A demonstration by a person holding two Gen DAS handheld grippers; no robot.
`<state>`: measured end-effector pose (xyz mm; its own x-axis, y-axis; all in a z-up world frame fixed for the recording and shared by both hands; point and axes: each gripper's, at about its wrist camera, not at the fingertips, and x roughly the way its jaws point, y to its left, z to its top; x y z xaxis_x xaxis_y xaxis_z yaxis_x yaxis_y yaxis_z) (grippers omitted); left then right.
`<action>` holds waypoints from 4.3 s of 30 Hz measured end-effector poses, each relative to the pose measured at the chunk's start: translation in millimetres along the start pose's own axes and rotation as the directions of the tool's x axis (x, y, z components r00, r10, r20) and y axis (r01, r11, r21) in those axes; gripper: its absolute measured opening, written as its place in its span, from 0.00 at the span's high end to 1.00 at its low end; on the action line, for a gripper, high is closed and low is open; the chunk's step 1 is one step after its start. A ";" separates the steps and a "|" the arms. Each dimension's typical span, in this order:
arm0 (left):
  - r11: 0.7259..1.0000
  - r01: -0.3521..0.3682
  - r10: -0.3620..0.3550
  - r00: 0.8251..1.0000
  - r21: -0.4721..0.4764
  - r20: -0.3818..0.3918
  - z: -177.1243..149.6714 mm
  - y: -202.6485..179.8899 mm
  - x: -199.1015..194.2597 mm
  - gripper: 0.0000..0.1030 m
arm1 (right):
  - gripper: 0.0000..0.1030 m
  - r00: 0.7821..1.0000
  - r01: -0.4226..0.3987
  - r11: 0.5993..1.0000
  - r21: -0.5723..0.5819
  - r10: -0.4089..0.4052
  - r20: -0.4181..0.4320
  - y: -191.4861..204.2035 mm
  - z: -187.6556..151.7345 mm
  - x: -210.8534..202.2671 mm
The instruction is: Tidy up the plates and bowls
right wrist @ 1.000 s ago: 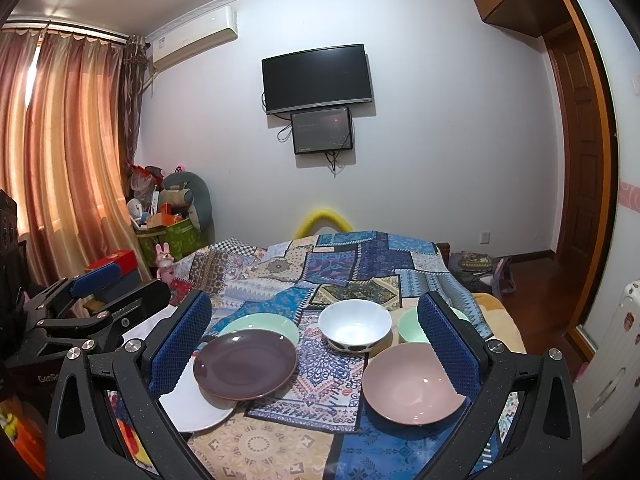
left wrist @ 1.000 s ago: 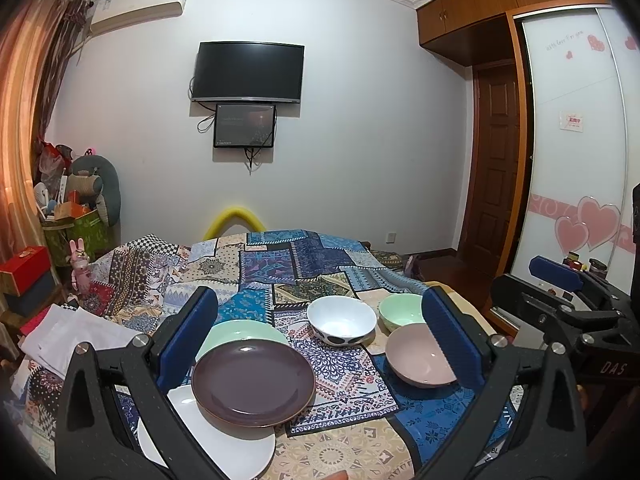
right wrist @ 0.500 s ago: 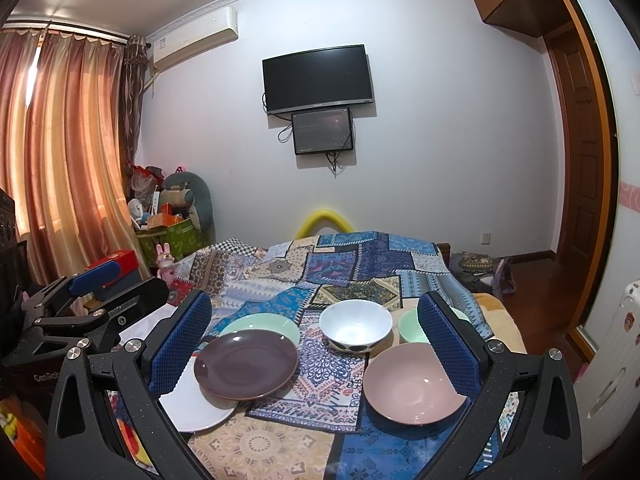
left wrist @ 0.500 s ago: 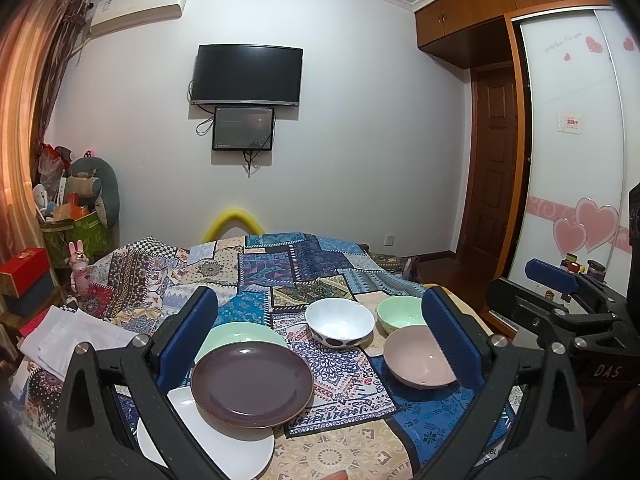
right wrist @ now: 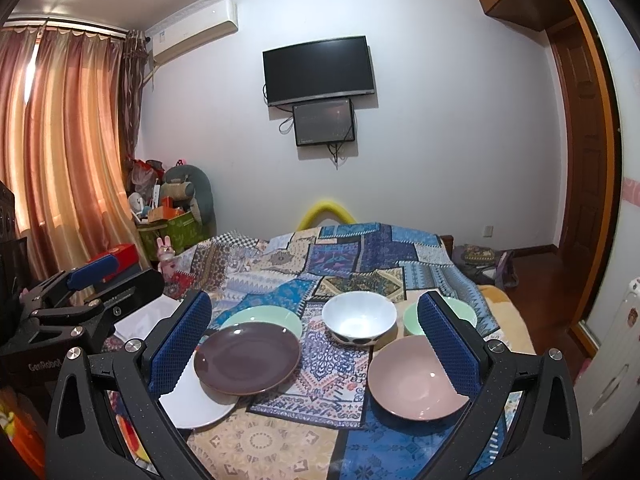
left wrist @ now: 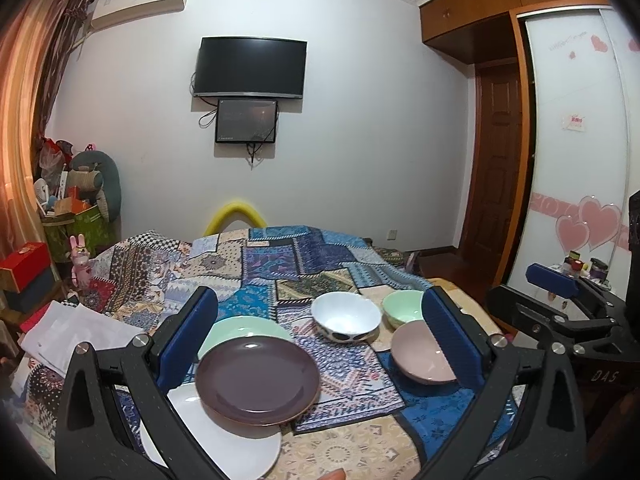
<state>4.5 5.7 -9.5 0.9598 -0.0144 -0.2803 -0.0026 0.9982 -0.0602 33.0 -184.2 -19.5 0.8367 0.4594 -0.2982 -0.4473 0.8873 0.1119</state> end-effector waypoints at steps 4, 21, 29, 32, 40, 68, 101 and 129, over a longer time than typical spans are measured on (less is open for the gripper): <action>1.000 -0.009 0.009 0.999 -0.008 -0.036 -7.1 15.6 11.7 0.00 | 0.00 0.999 -0.003 1.000 0.009 0.003 -0.038 -0.3 -6.0 13.5; 0.993 -0.115 0.107 0.953 -0.013 -0.282 -58.9 117.4 102.6 0.14 | 0.12 0.961 -0.039 0.999 0.003 0.038 -0.275 20.8 -46.1 102.4; 0.993 -0.105 0.072 0.905 -0.058 -0.420 -86.2 159.0 154.0 0.25 | 0.23 0.920 -0.040 0.999 0.016 0.043 -0.390 26.0 -64.6 150.5; 0.992 -0.125 0.094 0.876 -0.035 -0.474 -99.3 168.8 174.9 0.34 | 0.30 0.895 -0.041 0.999 0.028 0.049 -0.444 24.5 -73.0 169.4; 0.992 -0.076 0.003 0.802 -0.098 -0.598 -125.3 193.8 212.1 0.51 | 0.50 0.840 -0.029 0.996 0.079 0.068 -0.538 19.0 -93.2 201.4; 0.984 0.014 -0.137 0.700 -0.179 -0.701 -140.2 199.2 251.3 0.65 | 0.76 0.754 -0.068 0.987 0.146 0.146 -0.640 19.2 -111.9 239.8; 0.993 0.028 -0.098 0.761 -0.117 -0.641 -111.9 157.5 211.4 0.66 | 0.77 0.815 -0.051 0.988 0.146 0.126 -0.566 12.3 -89.3 204.7; 0.993 0.087 -0.115 0.781 -0.076 -0.613 -87.1 76.3 152.2 0.66 | 0.77 0.866 -0.032 0.986 0.161 0.108 -0.488 -23.7 -79.3 122.9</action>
<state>125.9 74.5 -140.1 0.5783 -0.1619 -0.7996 0.0596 0.9859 -0.1566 121.4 -151.9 -134.0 0.5227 0.4742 -0.7084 -0.4169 0.8670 0.2728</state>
